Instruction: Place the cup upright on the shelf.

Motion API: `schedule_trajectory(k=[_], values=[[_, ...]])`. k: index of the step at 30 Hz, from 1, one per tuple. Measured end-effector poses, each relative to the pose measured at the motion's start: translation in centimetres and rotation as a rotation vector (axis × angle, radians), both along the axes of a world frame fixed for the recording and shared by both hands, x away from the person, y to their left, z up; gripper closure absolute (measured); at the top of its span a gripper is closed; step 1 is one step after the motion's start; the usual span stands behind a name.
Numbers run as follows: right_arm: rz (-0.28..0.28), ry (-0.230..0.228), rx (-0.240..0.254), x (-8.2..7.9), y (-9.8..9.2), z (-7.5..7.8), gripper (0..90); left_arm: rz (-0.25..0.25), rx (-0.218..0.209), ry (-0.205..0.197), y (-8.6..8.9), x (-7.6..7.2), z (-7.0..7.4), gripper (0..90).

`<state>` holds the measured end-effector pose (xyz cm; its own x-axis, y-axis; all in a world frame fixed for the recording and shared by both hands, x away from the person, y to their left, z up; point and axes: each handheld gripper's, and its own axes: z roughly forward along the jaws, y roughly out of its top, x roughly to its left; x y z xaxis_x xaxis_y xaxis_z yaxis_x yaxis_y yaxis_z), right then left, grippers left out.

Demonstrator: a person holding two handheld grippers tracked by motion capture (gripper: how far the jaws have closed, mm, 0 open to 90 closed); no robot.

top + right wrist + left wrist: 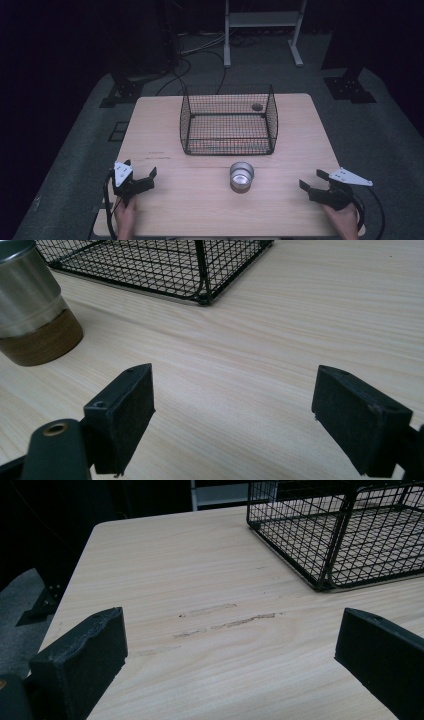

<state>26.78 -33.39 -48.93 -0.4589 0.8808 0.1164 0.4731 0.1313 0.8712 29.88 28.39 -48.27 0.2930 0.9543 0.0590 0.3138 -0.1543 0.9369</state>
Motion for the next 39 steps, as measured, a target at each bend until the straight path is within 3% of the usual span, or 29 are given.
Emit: schedule_trajectory(k=[19,39], values=[[0.018,-0.029,-0.004,-0.1,0.6,0.7,16.4,-0.005,0.006,0.006,-0.1,0.0,0.0,0.0],[0.082,-0.060,-0.007,-0.2,2.4,2.0,15.6,-0.004,0.009,0.006,-0.1,-0.2,0.0,0.0]])
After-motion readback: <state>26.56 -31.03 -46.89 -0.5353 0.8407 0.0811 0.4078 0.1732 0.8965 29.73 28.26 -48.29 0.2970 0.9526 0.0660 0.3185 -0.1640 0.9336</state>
